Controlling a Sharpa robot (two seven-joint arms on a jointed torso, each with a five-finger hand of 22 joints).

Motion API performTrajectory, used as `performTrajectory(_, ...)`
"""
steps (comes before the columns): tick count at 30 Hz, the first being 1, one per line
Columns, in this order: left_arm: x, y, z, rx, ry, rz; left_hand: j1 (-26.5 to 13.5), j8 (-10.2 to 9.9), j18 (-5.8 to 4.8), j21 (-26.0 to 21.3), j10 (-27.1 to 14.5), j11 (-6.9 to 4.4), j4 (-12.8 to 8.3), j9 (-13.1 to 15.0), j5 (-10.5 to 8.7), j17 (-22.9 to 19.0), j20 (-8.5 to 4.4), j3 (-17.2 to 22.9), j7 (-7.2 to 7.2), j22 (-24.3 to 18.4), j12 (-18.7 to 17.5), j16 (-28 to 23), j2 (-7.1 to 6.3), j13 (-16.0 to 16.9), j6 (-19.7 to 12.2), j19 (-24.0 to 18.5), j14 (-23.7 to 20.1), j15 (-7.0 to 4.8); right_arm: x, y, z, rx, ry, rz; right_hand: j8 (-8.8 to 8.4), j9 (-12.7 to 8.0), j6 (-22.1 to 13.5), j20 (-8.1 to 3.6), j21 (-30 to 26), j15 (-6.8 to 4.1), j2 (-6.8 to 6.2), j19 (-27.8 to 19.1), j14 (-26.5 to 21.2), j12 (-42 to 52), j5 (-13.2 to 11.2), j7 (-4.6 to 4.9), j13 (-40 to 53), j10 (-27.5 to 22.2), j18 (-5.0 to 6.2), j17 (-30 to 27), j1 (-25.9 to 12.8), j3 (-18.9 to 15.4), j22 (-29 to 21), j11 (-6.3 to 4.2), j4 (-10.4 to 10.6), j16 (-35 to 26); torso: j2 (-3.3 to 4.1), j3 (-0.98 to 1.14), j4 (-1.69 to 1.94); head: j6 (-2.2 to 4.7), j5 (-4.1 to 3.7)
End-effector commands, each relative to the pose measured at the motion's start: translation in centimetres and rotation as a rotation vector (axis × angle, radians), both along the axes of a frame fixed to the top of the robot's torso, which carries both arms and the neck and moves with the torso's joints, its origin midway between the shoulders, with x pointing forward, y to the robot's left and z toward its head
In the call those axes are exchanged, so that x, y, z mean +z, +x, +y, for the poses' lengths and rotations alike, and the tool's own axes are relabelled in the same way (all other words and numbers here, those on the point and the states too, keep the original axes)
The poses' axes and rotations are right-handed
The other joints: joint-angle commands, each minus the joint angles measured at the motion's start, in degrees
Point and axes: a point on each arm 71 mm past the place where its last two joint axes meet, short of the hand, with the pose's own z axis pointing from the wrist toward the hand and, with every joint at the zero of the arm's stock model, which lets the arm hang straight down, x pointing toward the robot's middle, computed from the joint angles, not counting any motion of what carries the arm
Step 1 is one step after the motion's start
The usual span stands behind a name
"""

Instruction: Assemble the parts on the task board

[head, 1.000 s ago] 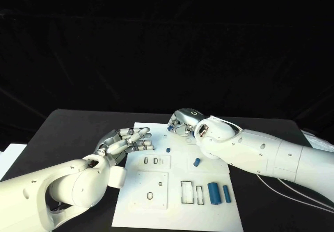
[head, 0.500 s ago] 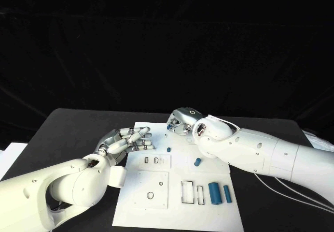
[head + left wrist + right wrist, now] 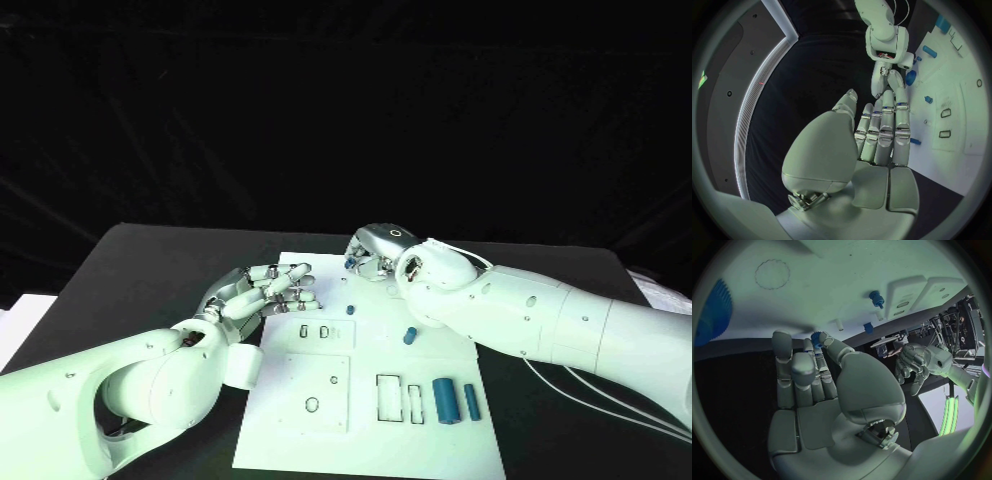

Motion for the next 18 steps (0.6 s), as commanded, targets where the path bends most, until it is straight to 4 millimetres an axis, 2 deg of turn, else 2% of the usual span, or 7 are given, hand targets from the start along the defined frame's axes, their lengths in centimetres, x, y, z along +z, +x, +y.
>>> performTrajectory(1, 0.2, -0.1, -0.4, -0.029, -0.016, -0.004, -0.49, -0.37, 0.50, 0.25, -0.29, 0.21, -0.37, -0.06, -0.23, 0.11, 0.02, 0.00, 0.39, 0.07, -0.34, 0.21, 0.08, -0.08, -0.17, 0.57, 0.33, 0.02, -0.1, 0.0, 0.0, -0.020, -0.027, 0.000, -0.22, -0.20, -0.97, 0.15, -1.18, 0.69, -1.08, -1.27, -0.46, -0.26, -0.38, 0.26, -0.02, -1.91, 0.23, -1.33, -0.05, 0.37, -1.57, 0.38, 0.29, -0.92, 0.05, -0.05, 0.07, -0.09, -0.08)
performTrajectory(4, 0.2, -0.1, -0.4, -0.031, -0.017, -0.004, -0.50, -0.40, 0.50, 0.24, -0.33, 0.22, -0.39, -0.07, -0.23, 0.13, 0.02, -0.01, 0.39, 0.06, -0.36, 0.20, 0.08, -0.09, -0.20, 0.57, 0.32, 0.02, 0.0, -0.1, 0.0, -0.022, -0.025, -0.004, -0.24, -0.28, -2.66, 0.60, -2.73, 1.17, -2.24, -2.74, -1.35, -0.13, -0.48, 0.85, 0.00, -4.69, 0.62, -3.64, 0.14, -0.01, -3.92, 0.96, 0.77, -2.59, 0.07, -0.04, 0.10, -0.08, -0.10)
performTrajectory(8, 0.2, -0.1, -0.3, -0.031, -0.018, -0.005, -0.61, -0.52, 0.47, 0.18, -0.51, 0.27, -0.46, -0.08, -0.25, 0.25, 0.04, -0.08, 0.47, 0.05, -0.45, 0.15, 0.05, -0.11, -0.33, 0.56, 0.27, 0.07, 0.2, -0.3, 0.0, -0.014, -0.011, -0.019, -0.19, -0.23, -3.38, 0.82, -3.68, 1.31, -3.20, -3.51, -1.69, 0.20, -0.27, 0.79, 0.11, -5.67, 0.87, -5.17, 0.10, -0.94, -5.30, 1.14, 1.36, -3.69, 0.11, -0.01, 0.09, -0.08, -0.04)
performTrajectory(14, 0.2, 0.0, -0.1, -0.026, -0.016, -0.005, -0.67, -0.58, 0.46, 0.15, -0.61, 0.32, -0.49, -0.08, -0.25, 0.31, 0.05, -0.12, 0.51, 0.04, -0.48, 0.11, 0.04, -0.11, -0.40, 0.55, 0.22, 0.10, 0.7, -1.2, -1.1, -0.009, 0.022, -0.039, 0.11, -0.04, -2.85, 0.77, -3.30, 1.12, -3.32, -2.86, -1.19, 1.31, 0.46, 0.59, 0.29, -4.25, 0.79, -4.56, 0.60, -1.54, -4.79, 0.86, 2.09, -3.37, 0.08, -0.02, 0.11, -0.11, -0.13)
performTrajectory(16, 0.2, 0.0, -0.1, -0.025, -0.016, -0.006, -0.69, -0.63, 0.45, 0.12, -0.69, 0.35, -0.54, -0.08, -0.24, 0.37, 0.06, -0.14, 0.55, 0.03, -0.50, 0.08, 0.04, -0.12, -0.45, 0.54, 0.18, 0.12, 1.0, -1.7, -2.0, -0.017, 0.033, -0.037, 0.26, 0.06, -2.17, 0.63, -2.16, 0.87, -3.34, -1.68, -0.58, 2.18, 1.04, 0.32, 0.35, -2.52, 0.53, -2.90, 0.70, -1.60, -3.23, 0.48, 2.60, -2.27, 0.07, -0.01, 0.10, 0.31, -0.14)
performTrajectory(18, 0.2, 0.0, -0.1, -0.024, -0.016, -0.007, -0.70, -0.64, 0.45, 0.11, -0.70, 0.35, -0.54, -0.08, -0.24, 0.38, 0.06, -0.15, 0.56, 0.03, -0.51, 0.08, 0.04, -0.12, -0.46, 0.53, 0.18, 0.12, 1.2, -2.3, -3.0, -0.028, 0.051, -0.023, 0.28, 0.10, -1.73, 0.48, -1.01, 0.67, -3.53, -0.64, -0.05, 2.62, 1.25, 0.13, 0.32, -1.34, 0.25, -1.23, 0.64, -1.64, -1.59, 0.20, 3.07, -1.11, -0.02, 0.02, -0.03, 0.43, -0.18)
